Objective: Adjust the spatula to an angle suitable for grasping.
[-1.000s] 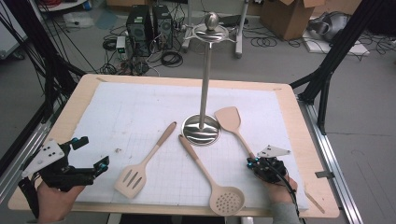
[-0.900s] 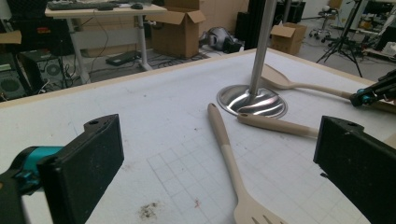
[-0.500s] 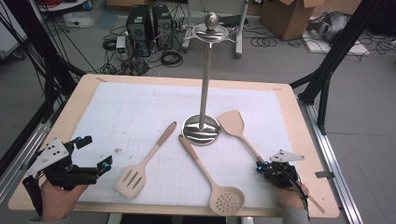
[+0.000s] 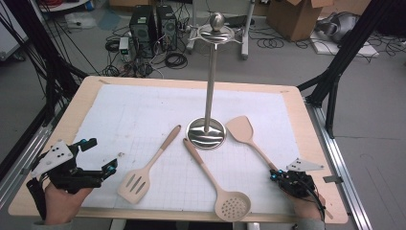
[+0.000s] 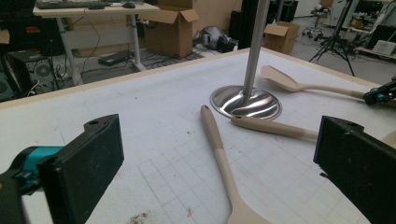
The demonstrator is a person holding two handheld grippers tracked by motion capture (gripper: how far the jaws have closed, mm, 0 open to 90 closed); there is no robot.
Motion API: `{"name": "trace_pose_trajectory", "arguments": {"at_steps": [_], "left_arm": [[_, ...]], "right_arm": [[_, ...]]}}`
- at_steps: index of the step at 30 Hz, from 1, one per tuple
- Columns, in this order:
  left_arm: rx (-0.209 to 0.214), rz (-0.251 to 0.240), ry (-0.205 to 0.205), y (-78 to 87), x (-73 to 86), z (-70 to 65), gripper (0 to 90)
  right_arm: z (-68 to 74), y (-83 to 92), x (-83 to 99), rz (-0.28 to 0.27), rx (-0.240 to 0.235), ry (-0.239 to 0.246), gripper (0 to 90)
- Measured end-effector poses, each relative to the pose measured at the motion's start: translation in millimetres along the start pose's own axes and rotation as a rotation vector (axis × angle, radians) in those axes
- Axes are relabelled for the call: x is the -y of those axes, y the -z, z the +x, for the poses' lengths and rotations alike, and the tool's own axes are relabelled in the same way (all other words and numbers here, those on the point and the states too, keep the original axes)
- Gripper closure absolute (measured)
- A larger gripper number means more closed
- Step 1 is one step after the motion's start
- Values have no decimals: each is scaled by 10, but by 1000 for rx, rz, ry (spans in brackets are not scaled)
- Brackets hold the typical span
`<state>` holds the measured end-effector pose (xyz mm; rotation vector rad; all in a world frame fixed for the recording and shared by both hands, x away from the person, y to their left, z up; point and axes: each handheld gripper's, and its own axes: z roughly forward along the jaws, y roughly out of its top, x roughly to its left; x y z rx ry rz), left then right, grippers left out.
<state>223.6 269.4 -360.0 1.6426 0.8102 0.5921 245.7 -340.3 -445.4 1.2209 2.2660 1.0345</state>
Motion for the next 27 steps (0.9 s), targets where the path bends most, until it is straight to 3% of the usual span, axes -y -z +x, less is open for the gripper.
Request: {"name": "trace_pose_trajectory", "arguments": {"at_steps": [15,18,19,24,27], "left_arm": [[5,-1,3,-15,-4,4,20],[7,-4,7,-23,-13,19,21],[7,-11,10,-28,-17,20,20],[14,-13,9,-32,-22,27,20],[15,-12,13,-24,-12,46,20]], "right_arm": [[-94,116,74,-7,10,-29,900],[-80,139,-52,-100,-14,-68,900],[-69,127,-116,-108,-18,-69,900],[-9,-22,-384,-85,21,-59,900],[-28,-214,-569,-81,62,-89,900]]}}
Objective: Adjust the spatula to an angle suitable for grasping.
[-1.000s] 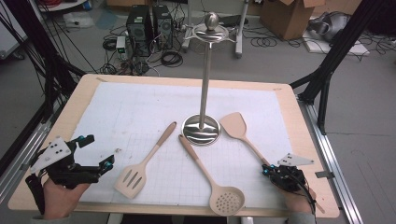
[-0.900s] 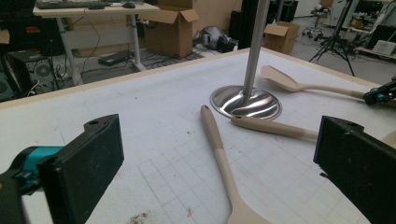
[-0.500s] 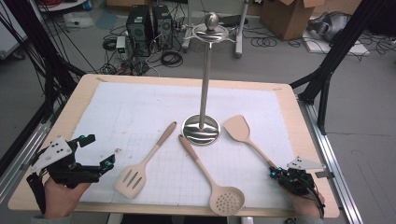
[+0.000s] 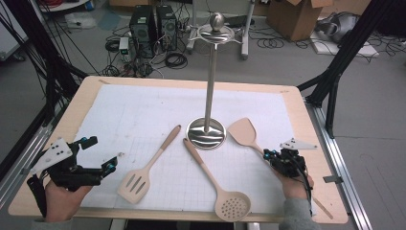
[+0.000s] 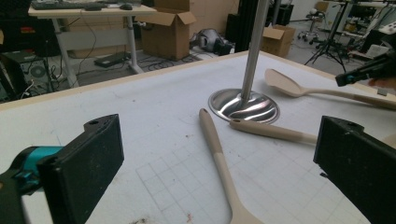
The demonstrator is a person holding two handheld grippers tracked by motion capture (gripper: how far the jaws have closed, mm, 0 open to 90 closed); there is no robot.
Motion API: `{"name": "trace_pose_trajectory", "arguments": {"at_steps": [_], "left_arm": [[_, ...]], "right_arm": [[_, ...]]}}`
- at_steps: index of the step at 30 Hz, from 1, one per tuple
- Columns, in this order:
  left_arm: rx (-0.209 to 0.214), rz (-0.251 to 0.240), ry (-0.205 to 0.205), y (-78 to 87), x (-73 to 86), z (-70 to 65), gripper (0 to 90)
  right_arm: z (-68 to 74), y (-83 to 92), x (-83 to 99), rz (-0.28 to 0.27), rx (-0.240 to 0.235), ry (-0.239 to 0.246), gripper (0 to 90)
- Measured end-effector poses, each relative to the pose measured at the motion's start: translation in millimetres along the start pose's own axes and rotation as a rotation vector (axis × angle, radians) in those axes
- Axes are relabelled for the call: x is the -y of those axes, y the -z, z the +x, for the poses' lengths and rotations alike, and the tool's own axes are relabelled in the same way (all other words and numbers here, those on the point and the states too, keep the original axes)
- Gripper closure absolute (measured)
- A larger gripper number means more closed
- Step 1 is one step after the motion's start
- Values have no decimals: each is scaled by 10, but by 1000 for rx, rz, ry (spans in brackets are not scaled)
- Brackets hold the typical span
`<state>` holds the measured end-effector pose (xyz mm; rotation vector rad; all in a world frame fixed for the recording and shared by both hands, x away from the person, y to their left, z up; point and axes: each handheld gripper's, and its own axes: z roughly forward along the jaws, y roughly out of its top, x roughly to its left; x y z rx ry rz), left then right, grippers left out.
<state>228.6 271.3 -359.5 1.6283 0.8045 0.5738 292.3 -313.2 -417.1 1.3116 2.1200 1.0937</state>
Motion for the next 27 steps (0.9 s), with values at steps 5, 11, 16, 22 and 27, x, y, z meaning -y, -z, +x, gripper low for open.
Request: {"name": "trace_pose_trajectory", "arguments": {"at_steps": [5,11,16,22,27], "left_arm": [[-2,9,9,23,39,24,20],[-3,15,12,44,71,24,20],[-3,18,10,27,78,14,20],[1,32,11,27,90,23,20],[-8,21,23,66,95,48,20]], "right_arm": [[-82,-184,-90,14,32,-48,900],[-127,-348,-110,38,47,-47,900],[-144,-410,-112,31,47,-37,900],[-158,-432,-129,18,42,-47,900],[-134,-472,-137,52,58,-28,900]]}}
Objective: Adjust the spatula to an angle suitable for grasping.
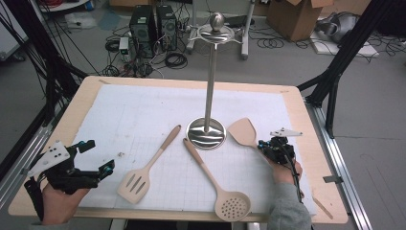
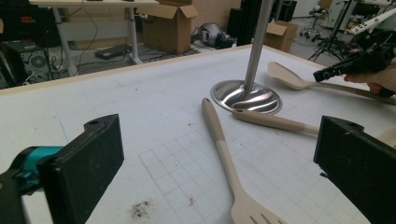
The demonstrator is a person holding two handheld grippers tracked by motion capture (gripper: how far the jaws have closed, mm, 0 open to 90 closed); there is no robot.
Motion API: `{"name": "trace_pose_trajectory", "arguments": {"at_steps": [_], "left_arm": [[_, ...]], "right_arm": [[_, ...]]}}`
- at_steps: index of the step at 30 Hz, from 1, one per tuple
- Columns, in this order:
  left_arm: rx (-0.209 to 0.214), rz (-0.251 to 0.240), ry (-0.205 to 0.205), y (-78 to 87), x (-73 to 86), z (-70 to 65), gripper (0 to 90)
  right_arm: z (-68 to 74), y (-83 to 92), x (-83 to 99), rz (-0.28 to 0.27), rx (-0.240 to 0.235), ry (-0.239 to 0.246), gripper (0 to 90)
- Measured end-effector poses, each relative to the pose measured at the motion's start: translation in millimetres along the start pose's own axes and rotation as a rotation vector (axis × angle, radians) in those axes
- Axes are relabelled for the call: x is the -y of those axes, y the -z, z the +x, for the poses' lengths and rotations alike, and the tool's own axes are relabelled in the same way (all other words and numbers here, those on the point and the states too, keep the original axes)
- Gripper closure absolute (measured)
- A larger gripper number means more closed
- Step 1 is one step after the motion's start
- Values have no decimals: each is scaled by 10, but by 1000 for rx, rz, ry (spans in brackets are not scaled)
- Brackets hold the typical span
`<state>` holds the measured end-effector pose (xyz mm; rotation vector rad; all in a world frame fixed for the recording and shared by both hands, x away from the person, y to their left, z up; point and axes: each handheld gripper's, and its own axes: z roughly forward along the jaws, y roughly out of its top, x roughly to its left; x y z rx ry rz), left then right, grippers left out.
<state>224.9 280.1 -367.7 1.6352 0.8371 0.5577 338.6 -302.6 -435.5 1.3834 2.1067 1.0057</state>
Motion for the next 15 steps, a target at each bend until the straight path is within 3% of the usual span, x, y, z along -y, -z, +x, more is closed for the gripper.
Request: {"name": "trace_pose_trajectory", "arguments": {"at_steps": [9,13,14,15], "left_arm": [[-4,-4,-1,17,-2,-8,20],[-7,-2,3,28,7,7,20],[-9,-2,6,36,9,18,20],[-11,-4,8,37,9,21,20]], "right_arm": [[-6,-51,-22,19,25,-31,900],[-4,-91,-44,74,45,-39,900],[18,-121,-58,108,56,-23,900],[14,-120,-56,106,49,-21,900]]}}
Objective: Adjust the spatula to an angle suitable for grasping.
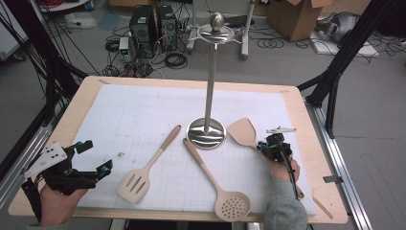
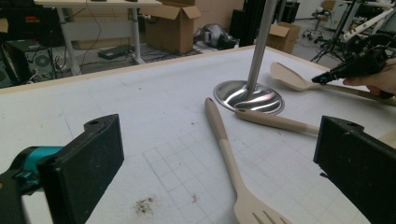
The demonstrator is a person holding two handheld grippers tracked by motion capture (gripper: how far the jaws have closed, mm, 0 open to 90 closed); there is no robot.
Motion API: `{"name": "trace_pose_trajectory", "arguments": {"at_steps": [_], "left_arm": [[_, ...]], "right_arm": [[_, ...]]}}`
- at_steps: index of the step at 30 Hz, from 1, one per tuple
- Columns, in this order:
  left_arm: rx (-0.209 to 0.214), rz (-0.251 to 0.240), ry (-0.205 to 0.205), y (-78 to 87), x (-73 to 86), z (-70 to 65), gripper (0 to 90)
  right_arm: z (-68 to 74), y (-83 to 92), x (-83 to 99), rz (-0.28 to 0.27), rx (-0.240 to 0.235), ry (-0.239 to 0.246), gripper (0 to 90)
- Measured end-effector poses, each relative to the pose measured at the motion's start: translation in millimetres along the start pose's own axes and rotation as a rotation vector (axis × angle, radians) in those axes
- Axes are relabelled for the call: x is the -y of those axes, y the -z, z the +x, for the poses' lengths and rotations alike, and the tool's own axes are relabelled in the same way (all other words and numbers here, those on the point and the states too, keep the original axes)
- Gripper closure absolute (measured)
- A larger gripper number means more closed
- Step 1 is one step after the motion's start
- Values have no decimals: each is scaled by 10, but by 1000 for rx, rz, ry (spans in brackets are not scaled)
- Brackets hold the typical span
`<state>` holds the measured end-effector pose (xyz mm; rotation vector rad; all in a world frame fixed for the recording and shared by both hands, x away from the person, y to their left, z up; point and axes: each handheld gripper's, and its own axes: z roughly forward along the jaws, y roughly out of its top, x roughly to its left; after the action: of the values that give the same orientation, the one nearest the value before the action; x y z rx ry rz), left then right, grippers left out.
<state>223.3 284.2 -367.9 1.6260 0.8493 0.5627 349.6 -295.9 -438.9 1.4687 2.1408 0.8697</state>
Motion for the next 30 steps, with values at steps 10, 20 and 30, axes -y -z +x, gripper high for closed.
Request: {"name": "trace_pose_trajectory", "arguments": {"at_steps": [10,20,30], "left_arm": [[-2,-6,-6,32,-15,-10,20],[1,-13,-12,33,-38,-28,21],[8,-13,-17,11,-52,-48,20]], "right_arm": [[73,42,45,-6,-64,57,900],[110,113,119,-14,-101,72,900],[146,185,196,-11,-161,115,900]]}}
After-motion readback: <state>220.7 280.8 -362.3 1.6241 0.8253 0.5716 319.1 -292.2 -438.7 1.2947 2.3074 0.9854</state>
